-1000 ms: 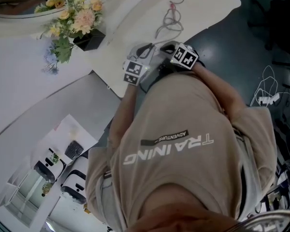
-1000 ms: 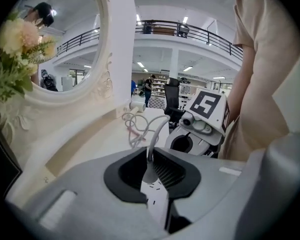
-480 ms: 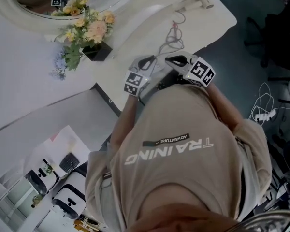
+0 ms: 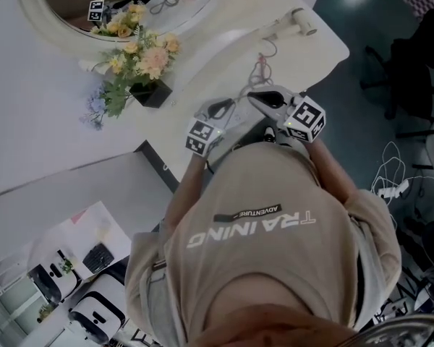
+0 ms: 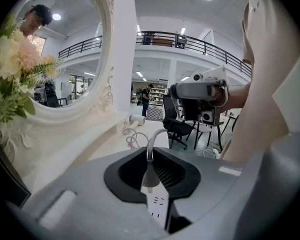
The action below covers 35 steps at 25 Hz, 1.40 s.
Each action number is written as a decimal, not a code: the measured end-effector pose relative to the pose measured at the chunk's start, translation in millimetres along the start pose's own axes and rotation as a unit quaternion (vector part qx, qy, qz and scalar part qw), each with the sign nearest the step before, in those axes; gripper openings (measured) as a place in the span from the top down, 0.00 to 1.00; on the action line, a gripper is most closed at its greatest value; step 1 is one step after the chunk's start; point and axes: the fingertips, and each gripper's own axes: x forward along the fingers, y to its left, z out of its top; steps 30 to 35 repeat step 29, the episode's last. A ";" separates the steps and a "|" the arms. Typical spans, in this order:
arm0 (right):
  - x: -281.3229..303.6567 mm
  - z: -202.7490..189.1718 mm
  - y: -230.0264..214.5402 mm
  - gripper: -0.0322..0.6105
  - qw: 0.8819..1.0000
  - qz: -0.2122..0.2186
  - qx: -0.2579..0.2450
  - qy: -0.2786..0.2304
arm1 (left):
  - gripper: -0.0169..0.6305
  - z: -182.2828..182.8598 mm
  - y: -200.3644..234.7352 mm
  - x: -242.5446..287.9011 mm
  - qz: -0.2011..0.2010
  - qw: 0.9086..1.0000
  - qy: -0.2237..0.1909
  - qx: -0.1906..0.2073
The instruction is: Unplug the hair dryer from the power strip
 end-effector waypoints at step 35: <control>10.9 11.0 -6.6 0.95 1.000 -0.006 -0.019 -0.007 | 0.91 5.4 6.6 -12.1 0.001 1.000 0.005 0.025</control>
